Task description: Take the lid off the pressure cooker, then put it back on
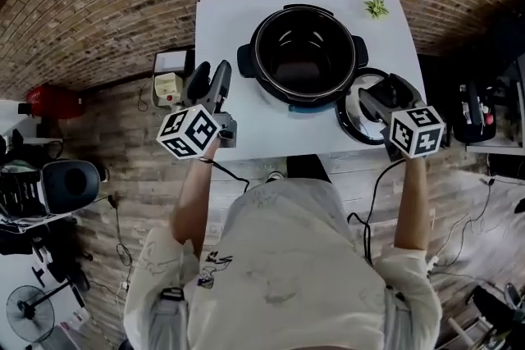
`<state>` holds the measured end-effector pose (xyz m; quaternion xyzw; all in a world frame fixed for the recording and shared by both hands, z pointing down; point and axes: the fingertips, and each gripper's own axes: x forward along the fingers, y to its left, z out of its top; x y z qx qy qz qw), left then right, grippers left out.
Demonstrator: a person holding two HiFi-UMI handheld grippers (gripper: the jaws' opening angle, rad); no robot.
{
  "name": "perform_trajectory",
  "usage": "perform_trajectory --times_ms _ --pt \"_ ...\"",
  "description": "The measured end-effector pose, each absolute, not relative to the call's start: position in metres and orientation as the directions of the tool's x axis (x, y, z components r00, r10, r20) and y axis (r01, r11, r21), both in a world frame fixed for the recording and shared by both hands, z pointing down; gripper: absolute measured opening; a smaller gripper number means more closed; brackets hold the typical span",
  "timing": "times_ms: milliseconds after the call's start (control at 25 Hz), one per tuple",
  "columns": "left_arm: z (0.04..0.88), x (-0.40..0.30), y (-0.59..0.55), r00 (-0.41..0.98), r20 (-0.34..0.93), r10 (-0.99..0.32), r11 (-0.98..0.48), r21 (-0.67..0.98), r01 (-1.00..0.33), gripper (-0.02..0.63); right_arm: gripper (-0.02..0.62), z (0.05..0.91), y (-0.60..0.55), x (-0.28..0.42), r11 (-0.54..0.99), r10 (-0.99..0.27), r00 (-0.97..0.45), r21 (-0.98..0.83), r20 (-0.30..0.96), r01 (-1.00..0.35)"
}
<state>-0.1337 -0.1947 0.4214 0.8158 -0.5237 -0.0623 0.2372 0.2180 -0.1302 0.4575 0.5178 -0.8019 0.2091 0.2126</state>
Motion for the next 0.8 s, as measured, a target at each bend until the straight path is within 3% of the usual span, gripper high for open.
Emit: perform_trajectory --times_ms 280,560,800 --pt "0.396 -0.158 -0.161 0.273 0.07 -0.959 -0.265 0.11 -0.958 0.23 0.419 0.416 -0.124 0.193 0.356 -0.828 -0.348 -0.066 0.44 -0.932" --pt "0.389 -0.155 -0.127 0.231 -0.012 -0.973 -0.228 -0.133 -0.965 0.225 0.416 0.378 -0.114 0.184 0.216 -0.965 -0.201 0.071 0.167 -0.974" --pt "0.402 -0.161 -0.106 0.216 -0.019 -0.976 -0.212 -0.125 -0.969 0.224 0.416 0.392 -0.1 0.173 0.207 -0.968 -0.203 0.014 0.146 -0.978"
